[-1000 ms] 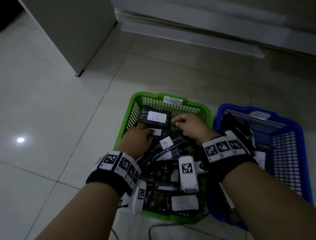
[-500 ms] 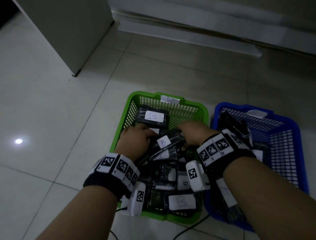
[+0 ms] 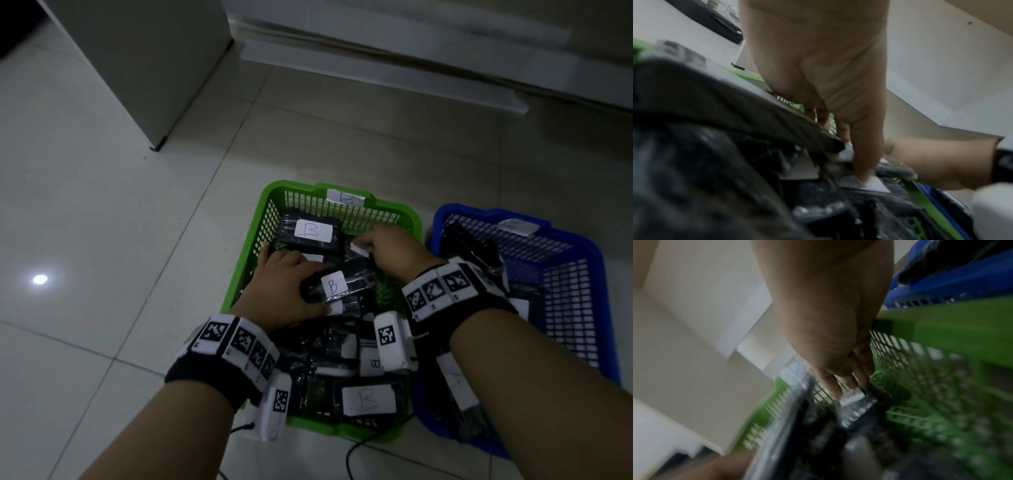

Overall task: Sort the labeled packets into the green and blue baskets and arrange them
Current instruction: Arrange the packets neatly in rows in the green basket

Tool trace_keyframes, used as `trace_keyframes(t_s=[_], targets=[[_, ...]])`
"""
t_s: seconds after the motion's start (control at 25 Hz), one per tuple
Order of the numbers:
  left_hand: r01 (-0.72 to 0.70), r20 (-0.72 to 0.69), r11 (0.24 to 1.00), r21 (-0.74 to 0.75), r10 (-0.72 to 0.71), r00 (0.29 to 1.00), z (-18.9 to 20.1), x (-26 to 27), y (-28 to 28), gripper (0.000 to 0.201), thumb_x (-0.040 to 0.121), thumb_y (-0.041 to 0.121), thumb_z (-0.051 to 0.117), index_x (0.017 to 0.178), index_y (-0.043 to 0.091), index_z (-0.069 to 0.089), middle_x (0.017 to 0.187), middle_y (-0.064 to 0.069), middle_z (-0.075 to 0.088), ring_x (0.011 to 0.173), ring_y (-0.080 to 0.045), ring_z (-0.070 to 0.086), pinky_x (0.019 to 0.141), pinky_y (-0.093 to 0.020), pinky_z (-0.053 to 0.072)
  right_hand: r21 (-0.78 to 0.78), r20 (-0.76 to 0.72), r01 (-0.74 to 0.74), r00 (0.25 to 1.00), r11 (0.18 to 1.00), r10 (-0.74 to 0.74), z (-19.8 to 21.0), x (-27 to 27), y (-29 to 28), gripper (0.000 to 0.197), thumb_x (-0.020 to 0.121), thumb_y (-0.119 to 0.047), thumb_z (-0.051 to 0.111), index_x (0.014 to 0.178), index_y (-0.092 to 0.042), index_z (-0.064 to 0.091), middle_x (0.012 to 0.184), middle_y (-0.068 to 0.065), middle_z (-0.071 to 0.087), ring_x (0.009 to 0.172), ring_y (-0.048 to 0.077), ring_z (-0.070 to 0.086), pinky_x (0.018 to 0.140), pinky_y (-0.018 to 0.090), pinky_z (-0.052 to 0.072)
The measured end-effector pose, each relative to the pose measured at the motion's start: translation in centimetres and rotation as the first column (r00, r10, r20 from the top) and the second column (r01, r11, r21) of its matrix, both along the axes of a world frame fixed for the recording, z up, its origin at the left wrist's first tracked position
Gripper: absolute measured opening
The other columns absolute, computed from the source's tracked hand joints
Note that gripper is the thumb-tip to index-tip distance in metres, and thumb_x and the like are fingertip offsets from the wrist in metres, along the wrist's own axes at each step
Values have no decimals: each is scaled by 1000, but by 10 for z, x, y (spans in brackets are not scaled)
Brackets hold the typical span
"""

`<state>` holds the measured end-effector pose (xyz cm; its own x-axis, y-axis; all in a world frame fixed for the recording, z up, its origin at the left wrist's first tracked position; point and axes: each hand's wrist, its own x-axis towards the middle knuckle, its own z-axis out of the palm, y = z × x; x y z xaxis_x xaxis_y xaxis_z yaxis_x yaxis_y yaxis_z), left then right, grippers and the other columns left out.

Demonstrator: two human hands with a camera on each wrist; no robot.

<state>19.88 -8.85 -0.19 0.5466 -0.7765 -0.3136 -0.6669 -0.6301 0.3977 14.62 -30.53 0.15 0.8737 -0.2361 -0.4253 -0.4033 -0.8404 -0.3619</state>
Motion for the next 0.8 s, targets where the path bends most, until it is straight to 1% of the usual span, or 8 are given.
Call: trace_keyframes(t_s=[0.08, 0.16, 0.24, 0.32, 0.44, 0.56, 0.68, 0.8], targets=[[0, 24, 999, -54, 2, 1000, -1, 1, -3, 87, 56, 76, 37, 135, 41, 45, 114, 6, 55, 119, -19, 42, 117, -49, 4, 239, 58, 152, 984, 959, -170, 16, -5, 7, 24, 95, -17, 51, 114, -10, 65, 110, 3, 66, 102, 19, 60, 83, 23, 42], [-28, 55, 993, -119, 34, 998, -1, 1, -8, 80, 61, 65, 46, 137, 37, 44, 117, 4, 56, 117, -21, 46, 114, -50, 14, 429, 34, 163, 980, 888, -196, 27, -13, 22, 24, 90, -28, 61, 112, -18, 64, 98, -7, 63, 92, 11, 59, 73, 21, 43], [-115, 53, 966, -232, 130, 990, -2, 3, -11, 74, 66, 47, 64, 135, 29, 46, 124, 1, 54, 116, -23, 48, 110, -46, 27, 501, 51, 201, 964, 842, -261, 24, -18, 30, 27, 85, -18, 68, 111, -18, 63, 102, -4, 63, 93, 14, 60, 72, 22, 45], [-269, 31, 897, -350, 298, 954, -3, 6, -9, 66, 66, 28, 75, 127, 18, 50, 124, -6, 50, 112, -26, 48, 99, -39, 39, 572, 126, 322, 874, 754, -469, 19, -11, 30, 27, 85, -12, 65, 111, -19, 61, 110, 0, 62, 93, 19, 61, 65, 25, 47], [-354, 171, 871, -342, 428, 887, -6, 11, 1, 38, 75, 28, 65, 110, 13, 60, 109, -10, 56, 100, -33, 51, 81, -41, 43, 695, 69, 380, 809, 610, -583, 14, 14, 30, 28, 89, -8, 59, 114, -21, 58, 118, 0, 59, 84, 18, 62, 51, 27, 49], [-322, 265, 929, -181, 361, 894, -8, 10, 9, 21, 80, 33, 59, 96, 23, 69, 98, -2, 64, 98, -31, 54, 79, -37, 38, 705, 46, 349, 846, 617, -531, 4, 31, 35, 40, 87, 3, 56, 119, -22, 60, 125, -1, 55, 91, 23, 63, 66, 35, 57], [-292, 295, 941, -170, 331, 896, -10, 6, 14, 21, 82, 36, 56, 96, 29, 70, 95, 5, 67, 98, -27, 55, 84, -37, 35, 691, 64, 432, 762, 579, -645, -10, 29, 34, 39, 84, 7, 59, 112, -21, 60, 123, 4, 58, 89, 23, 66, 73, 36, 59], [-284, 306, 944, -168, 324, 895, -11, 3, 13, 28, 80, 40, 47, 97, 31, 67, 91, 7, 68, 98, -25, 55, 85, -37, 31, 637, 116, 498, 694, 589, -711, -16, 21, 34, 30, 81, -2, 67, 95, -24, 52, 108, 7, 63, 87, 23, 67, 80, 46, 58]])
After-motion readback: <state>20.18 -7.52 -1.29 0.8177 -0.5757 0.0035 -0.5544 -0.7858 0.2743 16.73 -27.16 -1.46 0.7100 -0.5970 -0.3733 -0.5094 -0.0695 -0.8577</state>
